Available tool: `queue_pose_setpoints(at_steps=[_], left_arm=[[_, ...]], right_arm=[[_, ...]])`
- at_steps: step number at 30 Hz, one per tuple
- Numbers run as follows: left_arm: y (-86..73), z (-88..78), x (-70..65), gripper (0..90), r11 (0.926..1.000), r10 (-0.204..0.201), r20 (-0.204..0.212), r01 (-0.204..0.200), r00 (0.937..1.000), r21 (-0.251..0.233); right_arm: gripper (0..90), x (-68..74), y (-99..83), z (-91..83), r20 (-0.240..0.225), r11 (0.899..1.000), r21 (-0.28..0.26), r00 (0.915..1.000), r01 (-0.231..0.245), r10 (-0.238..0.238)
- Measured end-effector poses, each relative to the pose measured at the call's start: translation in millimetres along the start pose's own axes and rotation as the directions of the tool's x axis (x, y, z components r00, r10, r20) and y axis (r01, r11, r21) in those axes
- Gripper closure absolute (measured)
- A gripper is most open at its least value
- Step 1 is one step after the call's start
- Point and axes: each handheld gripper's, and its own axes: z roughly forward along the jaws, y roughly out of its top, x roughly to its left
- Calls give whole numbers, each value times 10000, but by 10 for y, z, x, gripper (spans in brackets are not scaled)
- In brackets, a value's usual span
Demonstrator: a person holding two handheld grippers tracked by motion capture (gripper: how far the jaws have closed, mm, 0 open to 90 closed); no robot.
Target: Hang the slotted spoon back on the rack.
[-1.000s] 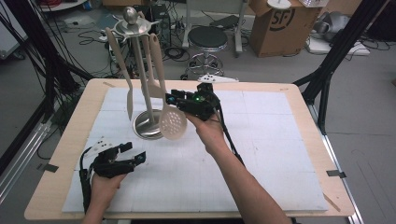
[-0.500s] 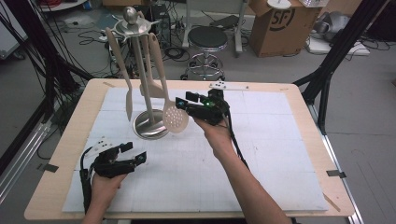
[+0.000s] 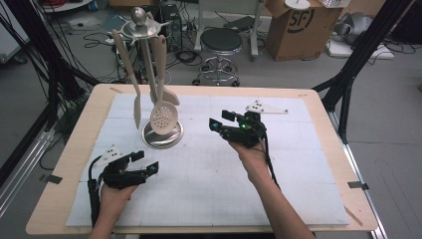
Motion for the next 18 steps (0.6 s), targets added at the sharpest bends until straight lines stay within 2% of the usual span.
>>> queue_pose_setpoints(at_steps=[2, 10, 14, 18], left_arm=[[-1, 3, 6, 196, 10000, 14, 1, -14, 10000, 0], [-2, 24, -5, 195, 10000, 93, 34, -93, 10000, 9], [-3, 25, -10, 192, 10000, 86, 77, -85, 9999, -34], [-5, 31, -11, 190, 9999, 105, 65, -105, 9999, 4]], right_arm=[[313, -41, -56, -73, 211, 9999, 98, 9997, 123, -125], [307, -196, -261, -329, 518, 9995, 127, 9983, -280, 274], [304, -249, -317, -410, 679, 9995, 175, 9974, -246, 234], [294, -297, -401, -474, 814, 9988, 238, 9959, -421, 400]])
